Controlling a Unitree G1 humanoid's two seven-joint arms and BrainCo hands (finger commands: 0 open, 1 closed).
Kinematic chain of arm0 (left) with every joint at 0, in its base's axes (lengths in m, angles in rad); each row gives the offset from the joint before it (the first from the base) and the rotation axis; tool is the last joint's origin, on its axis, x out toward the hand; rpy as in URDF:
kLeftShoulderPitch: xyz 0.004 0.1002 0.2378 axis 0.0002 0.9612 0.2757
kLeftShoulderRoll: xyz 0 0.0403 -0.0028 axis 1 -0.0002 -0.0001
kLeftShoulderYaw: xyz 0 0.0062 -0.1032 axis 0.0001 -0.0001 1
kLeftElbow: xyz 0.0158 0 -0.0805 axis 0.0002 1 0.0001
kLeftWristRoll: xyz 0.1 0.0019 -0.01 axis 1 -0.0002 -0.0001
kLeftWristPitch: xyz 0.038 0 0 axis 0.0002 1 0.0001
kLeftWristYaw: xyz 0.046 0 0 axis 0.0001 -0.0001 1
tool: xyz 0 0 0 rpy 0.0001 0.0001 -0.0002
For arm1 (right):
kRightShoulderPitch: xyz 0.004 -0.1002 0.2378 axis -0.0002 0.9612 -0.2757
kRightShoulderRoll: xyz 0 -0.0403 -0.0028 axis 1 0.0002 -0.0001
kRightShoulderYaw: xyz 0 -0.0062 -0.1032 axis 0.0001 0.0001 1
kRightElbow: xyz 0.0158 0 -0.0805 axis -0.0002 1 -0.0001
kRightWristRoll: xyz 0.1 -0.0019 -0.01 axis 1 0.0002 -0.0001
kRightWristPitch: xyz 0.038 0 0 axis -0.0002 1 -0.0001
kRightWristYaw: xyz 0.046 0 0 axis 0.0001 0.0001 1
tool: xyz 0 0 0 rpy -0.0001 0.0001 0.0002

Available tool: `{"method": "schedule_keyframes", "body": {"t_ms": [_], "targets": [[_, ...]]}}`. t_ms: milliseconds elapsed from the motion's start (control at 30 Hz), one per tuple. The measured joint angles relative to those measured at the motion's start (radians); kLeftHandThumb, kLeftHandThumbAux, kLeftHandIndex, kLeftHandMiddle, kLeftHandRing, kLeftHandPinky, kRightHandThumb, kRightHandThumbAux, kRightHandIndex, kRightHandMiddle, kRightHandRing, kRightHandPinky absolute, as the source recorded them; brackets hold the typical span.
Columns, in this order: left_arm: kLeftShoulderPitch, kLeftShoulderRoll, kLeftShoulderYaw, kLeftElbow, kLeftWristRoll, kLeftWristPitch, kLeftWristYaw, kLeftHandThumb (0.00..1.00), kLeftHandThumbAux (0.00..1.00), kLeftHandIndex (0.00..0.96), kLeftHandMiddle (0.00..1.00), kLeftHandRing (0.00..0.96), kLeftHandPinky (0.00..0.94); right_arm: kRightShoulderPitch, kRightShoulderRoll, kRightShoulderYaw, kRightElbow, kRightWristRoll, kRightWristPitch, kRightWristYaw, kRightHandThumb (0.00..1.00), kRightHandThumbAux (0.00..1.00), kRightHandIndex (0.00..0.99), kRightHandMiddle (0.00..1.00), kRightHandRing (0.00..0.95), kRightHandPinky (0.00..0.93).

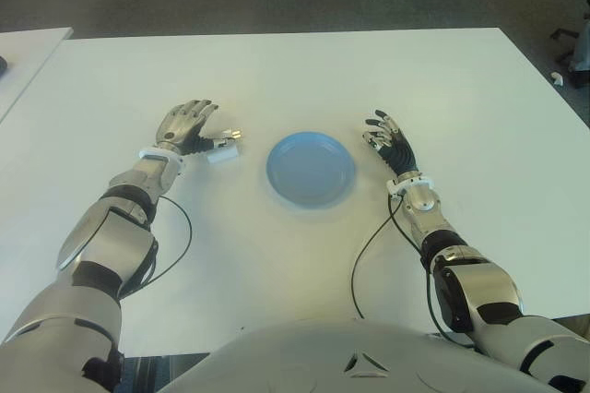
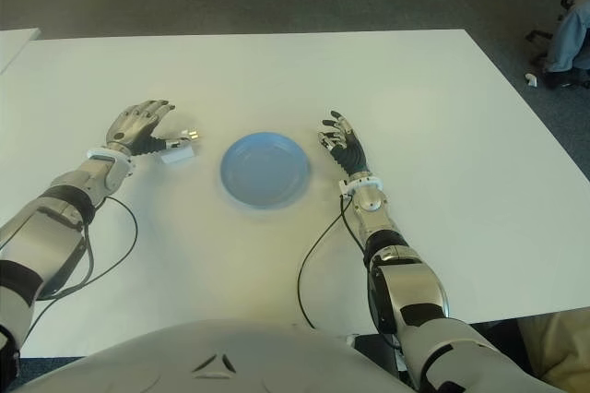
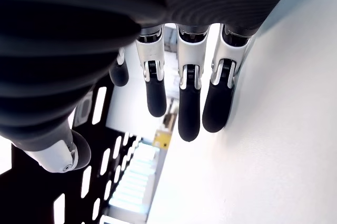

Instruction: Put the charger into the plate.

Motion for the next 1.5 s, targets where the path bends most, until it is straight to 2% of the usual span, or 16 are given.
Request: {"method": "schedule_keyframes", "body": {"t_ms": [467,900,1267,1500], "targets": [[0.009,0.019,-0.008,-0.012,0.0,-0.046,0.051,0.161,0.208,0.0,0.0,0.0,0.0,0.0,-0.004,0.012,0.004,-0.007,-0.008,-0.021,0.089,0.548,0.0,0.231,0.339,0.379],[0.029,0.058,-0.007,-0.044,-0.001,-0.098,0.084,0.159,0.199,0.0,0.0,0.0,0.0,-0.001,-0.009,0.027,0.007,-0.02,-0.014,-0.036,0.084,0.54,0.0,0.239,0.338,0.356],[0.048,0.055,-0.015,-0.044,0.0,-0.115,0.097,0.153,0.188,0.0,0.0,0.0,0.0,-0.005,-0.009,0.04,0.013,-0.022,-0.017,-0.047,0.1,0.548,0.0,0.24,0.34,0.343],[0.069,0.045,-0.033,-0.04,0.0,-0.123,0.096,0.177,0.185,0.0,0.0,0.0,0.0,-0.005,-0.01,0.041,0.014,-0.022,-0.017,-0.048,0.106,0.561,0.0,0.234,0.34,0.367]]}}
